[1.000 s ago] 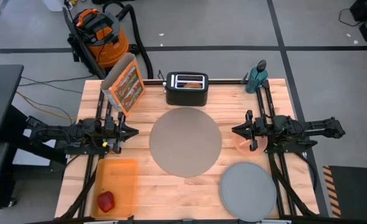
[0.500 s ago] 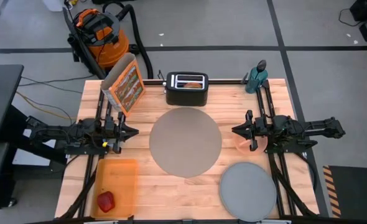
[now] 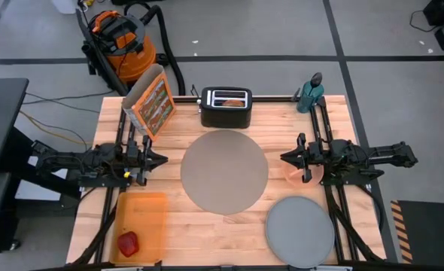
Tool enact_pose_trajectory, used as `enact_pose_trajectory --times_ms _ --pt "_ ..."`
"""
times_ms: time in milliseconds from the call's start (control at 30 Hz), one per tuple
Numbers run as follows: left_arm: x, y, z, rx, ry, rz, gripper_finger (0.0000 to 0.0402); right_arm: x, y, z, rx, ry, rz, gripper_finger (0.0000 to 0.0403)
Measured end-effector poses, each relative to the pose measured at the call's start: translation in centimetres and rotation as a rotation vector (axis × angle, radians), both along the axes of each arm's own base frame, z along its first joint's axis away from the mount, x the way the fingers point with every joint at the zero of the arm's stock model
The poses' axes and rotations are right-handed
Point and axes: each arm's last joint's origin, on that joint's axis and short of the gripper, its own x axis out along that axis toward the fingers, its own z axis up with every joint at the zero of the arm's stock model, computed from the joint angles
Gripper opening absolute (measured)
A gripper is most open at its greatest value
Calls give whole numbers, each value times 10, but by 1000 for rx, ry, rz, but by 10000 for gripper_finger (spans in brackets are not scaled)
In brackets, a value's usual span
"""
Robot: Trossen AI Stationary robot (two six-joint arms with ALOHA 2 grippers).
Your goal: Arrange a breakfast setting
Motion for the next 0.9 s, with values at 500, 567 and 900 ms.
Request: enact_pose_trajectory --times_ms 500,567,900 --pt "0 0 0 0 -1 1 43 7 -2 59 132 162 -151 24" --pt "0 0 0 0 -1 0 43 14 -1 73 172 257 -164 13" --pt "0 0 0 0 -1 0 43 83 12 120 409 735 -301 6"
